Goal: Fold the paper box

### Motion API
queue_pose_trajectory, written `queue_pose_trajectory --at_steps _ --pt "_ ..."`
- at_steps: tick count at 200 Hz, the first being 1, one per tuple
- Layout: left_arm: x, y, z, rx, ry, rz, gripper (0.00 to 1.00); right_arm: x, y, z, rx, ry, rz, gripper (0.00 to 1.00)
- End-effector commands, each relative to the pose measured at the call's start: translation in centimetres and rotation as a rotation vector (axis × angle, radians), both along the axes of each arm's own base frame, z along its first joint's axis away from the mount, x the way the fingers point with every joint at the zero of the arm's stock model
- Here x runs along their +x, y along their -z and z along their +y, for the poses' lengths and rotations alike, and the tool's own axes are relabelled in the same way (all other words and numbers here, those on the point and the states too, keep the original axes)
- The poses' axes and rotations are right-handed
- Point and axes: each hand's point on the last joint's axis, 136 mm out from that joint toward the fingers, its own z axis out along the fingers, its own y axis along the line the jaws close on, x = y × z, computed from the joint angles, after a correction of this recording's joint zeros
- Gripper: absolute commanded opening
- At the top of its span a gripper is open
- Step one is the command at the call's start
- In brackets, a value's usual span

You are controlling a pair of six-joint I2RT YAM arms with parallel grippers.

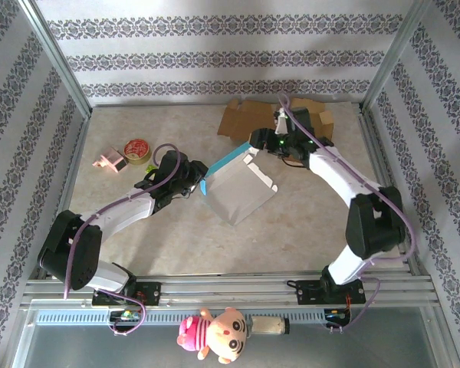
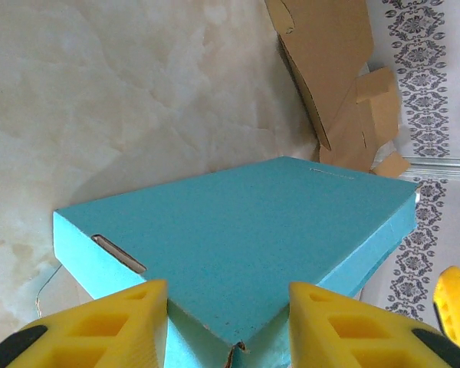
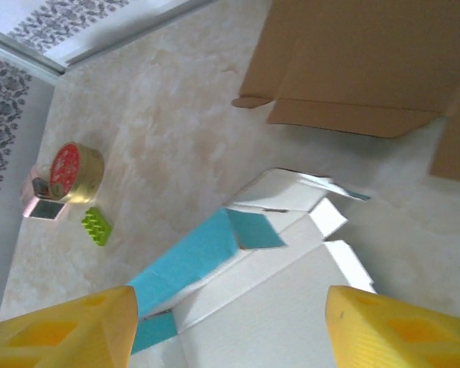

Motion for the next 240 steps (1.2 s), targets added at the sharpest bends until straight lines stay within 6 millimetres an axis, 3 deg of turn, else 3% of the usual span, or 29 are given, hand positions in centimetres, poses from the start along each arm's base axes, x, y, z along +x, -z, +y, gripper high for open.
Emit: queue_pose_trajectory --at_steps 1,40,69,126,166,240 --pt "0.5 0.5 0.8 0.043 -0.009 0.009 0.41 -0.1 3.5 -0.9 -0.025 -0.009 -0.037 0.67" --pt "0.8 1.1 1.2 0.07 -0.013 0.02 0.41 -0.3 7.5 1.3 -0.002 -0.117 -0.106 0.67" --pt "1.1 1.6 1.8 0.089 -0.017 0.031 0.41 0.4 8.4 2.6 -0.062 -0.16 -0.183 0.68" --pt "1.5 2.3 2.2 0.074 -0.022 0.047 0.41 3.0 10.5 2.9 -0.062 -0.102 -0.198 0.68" --pt "1.5 2.4 2.1 0.068 -0.018 0.049 0.41 2.7 12.2 3.7 -0.065 -0.114 -0.17 0.68" --pt "1.5 2.6 2.0 0.06 -0.012 0.053 0.41 2.2 11.5 4.9 0.003 -0.15 -0.175 0.51"
